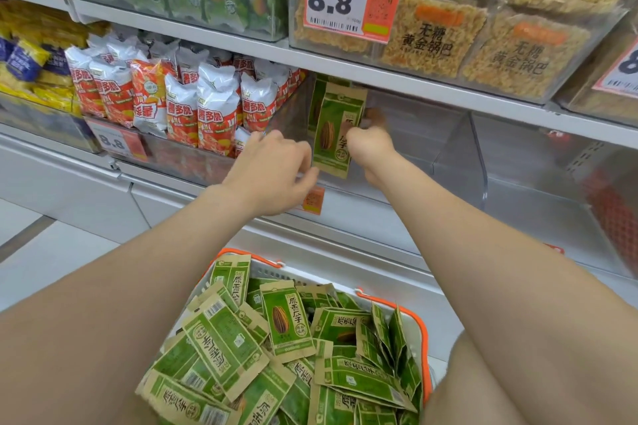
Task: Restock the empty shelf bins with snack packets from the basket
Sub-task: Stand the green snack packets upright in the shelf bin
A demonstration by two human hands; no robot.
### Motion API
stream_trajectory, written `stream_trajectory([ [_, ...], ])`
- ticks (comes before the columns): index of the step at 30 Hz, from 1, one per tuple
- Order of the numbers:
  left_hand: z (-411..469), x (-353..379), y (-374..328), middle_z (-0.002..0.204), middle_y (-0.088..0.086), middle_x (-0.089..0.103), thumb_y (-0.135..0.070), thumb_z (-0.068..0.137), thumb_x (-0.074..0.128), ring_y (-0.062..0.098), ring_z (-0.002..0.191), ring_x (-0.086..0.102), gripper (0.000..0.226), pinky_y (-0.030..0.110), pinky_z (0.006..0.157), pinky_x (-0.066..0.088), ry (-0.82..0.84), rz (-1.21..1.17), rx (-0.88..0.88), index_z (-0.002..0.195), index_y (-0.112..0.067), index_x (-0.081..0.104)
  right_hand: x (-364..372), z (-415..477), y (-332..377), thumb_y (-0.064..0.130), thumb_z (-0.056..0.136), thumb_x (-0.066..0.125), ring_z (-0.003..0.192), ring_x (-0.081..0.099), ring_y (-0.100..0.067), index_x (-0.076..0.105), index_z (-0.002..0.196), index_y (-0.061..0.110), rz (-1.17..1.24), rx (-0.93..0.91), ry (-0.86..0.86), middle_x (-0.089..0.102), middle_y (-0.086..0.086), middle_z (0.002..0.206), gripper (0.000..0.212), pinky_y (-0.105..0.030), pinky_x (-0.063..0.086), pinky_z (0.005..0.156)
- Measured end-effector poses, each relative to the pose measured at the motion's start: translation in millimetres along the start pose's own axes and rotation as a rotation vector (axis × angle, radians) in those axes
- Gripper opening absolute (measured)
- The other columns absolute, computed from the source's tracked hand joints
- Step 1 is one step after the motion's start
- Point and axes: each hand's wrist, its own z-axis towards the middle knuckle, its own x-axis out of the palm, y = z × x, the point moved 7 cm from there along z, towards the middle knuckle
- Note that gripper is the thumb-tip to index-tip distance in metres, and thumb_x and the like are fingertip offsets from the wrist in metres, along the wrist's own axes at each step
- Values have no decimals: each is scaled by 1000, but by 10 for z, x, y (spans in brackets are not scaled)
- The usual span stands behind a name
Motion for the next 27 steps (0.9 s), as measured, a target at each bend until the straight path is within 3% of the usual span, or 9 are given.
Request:
stream_trajectory([
  [5, 16, 134, 35, 73, -6, 64, -57, 98, 32, 21, 88, 52, 49, 40, 80, 22, 31, 95, 70, 79, -27, 64, 137, 248, 99, 22, 103, 59, 112, 66, -31, 48, 129, 18, -195, -140, -44, 66, -7, 126, 29, -44, 57, 95],
  [9, 47, 162, 116, 72, -7, 64, -60, 96, 33, 19, 85, 54, 52, 38, 79, 18, 8, 93, 73, 81, -28, 70, 189, 410, 234, 30, 104, 59, 119, 64, -34, 49, 138, 14, -376, -179, -134, 65, -12, 133, 39, -41, 55, 92],
  [16, 96, 219, 122, 72, -10, 67, -64, 94, 29, 16, 85, 55, 57, 39, 80, 20, -12, 134, 59, 78, -29, 70, 217, 599, 184, 31, 99, 67, 125, 61, -33, 58, 133, 7, -286, -144, -244, 67, -15, 130, 42, -41, 53, 100],
  [19, 93, 233, 120, 74, -10, 68, -64, 94, 28, 15, 86, 56, 58, 40, 83, 23, -6, 132, 54, 77, -28, 70, 168, 619, 191, 23, 97, 68, 123, 64, -33, 59, 131, 7, -253, -171, -278, 69, -14, 129, 38, -38, 53, 98],
  [22, 96, 233, 117, 74, -10, 68, -64, 95, 28, 15, 86, 56, 58, 41, 85, 25, 2, 134, 57, 78, -29, 70, 246, 619, 163, 7, 92, 62, 118, 66, -28, 68, 119, 16, -313, -223, -166, 71, -8, 125, 29, -31, 54, 89],
  [24, 95, 234, 113, 74, -9, 68, -64, 96, 27, 15, 86, 55, 59, 41, 85, 25, 3, 136, 62, 78, -29, 70, 372, 598, 107, 6, 92, 63, 121, 65, -26, 67, 128, 23, -412, -221, -2, 65, -6, 136, 40, -28, 52, 88],
  [27, 82, 231, 99, 73, -8, 67, -65, 97, 27, 17, 86, 55, 60, 41, 84, 24, 1, 140, 67, 78, -29, 70, 504, 559, 17, 14, 96, 59, 126, 59, -29, 50, 147, 33, -523, -197, 185, 56, -7, 145, 54, -28, 45, 84],
])
